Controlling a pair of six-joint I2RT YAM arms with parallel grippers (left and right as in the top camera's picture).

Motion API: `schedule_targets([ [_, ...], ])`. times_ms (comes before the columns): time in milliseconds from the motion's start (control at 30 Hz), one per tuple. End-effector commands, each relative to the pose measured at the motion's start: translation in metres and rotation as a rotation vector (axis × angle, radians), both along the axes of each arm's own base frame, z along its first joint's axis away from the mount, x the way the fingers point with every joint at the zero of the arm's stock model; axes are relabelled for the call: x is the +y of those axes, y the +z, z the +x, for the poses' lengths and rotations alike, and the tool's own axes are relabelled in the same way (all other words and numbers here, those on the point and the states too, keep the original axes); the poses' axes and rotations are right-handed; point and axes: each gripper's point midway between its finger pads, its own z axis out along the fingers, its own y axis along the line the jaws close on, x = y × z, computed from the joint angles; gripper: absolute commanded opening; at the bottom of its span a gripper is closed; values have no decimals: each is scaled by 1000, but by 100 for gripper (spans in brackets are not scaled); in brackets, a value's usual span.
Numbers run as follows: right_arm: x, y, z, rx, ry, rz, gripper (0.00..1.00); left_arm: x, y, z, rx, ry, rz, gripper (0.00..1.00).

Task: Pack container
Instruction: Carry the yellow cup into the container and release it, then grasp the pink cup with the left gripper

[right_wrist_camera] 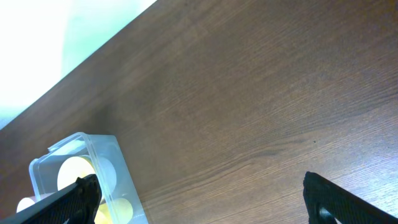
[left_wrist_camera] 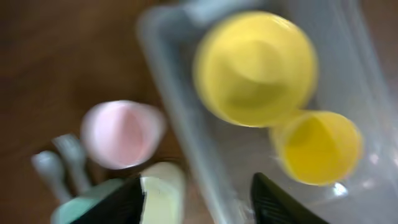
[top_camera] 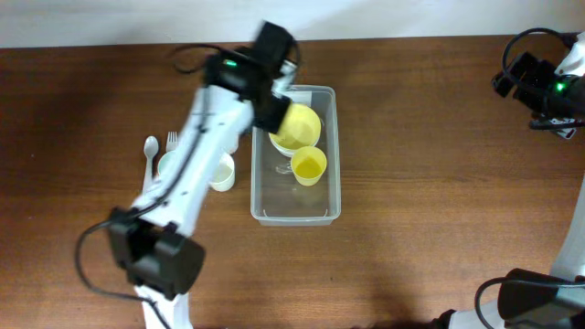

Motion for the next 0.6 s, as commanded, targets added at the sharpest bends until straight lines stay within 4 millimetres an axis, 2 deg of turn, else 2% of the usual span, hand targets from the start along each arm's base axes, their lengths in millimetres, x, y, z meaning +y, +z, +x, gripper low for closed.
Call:
schedule_targets([
  [0,-1,2,1,-7,-6,2,99,77,11,20,-22,185,-5,62],
  [133,-1,2,1,-7,-6,2,99,110,-12,30,75,241,-182,63],
  [233,-1,2,1,-7,-6,2,99,131,-42,37,141,274,-183,63],
  [333,-1,2,1,-7,-6,2,99,132,-78,41,206,194,-145,61],
  [433,-1,2,1,-7,-6,2,99,124,-116,44,283,179,-136,54],
  [567,-1,2,1,-7,-6,2,99,119,-144,43,337,174,-127,53],
])
